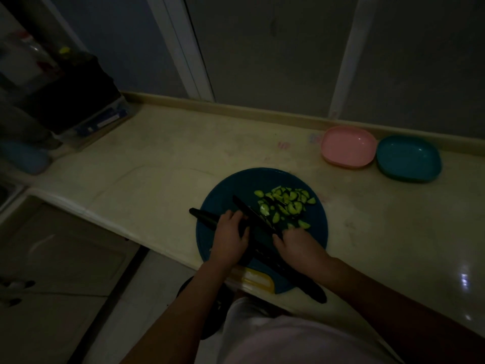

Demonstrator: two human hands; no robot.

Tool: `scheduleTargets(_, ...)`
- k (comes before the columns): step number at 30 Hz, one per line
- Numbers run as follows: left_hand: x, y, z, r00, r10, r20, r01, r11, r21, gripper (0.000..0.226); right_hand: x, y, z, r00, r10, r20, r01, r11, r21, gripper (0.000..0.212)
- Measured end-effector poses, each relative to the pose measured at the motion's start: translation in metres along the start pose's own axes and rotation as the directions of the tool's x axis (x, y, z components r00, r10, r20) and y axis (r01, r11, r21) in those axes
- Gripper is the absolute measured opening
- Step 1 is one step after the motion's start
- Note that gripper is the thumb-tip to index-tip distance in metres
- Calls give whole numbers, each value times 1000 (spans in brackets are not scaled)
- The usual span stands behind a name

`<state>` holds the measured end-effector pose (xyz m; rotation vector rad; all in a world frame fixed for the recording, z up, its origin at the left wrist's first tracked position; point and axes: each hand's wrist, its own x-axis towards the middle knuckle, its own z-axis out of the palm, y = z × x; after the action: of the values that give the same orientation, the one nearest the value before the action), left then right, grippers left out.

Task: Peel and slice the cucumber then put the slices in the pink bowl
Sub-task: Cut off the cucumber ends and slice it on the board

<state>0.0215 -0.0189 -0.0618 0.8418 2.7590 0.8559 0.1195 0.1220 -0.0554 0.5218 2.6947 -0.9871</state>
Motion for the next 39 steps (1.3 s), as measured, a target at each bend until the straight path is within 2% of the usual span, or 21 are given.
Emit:
scheduleTargets(13, 0, -1, 1, 1000, -2, -29, 2, 1000, -8, 15, -2, -4, -7, 1000, -16, 22, 14, 993, 117, 47)
scheduleTargets(25, 0, -1, 1, 1000, -11, -15, 11, 1000, -5, 14, 10, -17, 5, 1000, 11, 14, -11, 1000, -2, 50)
scheduleTargets(34, 0, -2, -1, 999, -32, -14, 32, 999, -19, 16, -1, -3, 0, 998, 59, 0, -59, 998, 38, 48)
scheduleTargets(39, 0, 0, -3, 998, -57, -19, 57, 998, -29, 19, -4, -9, -2, 999, 39, 14, -39, 997, 61, 49)
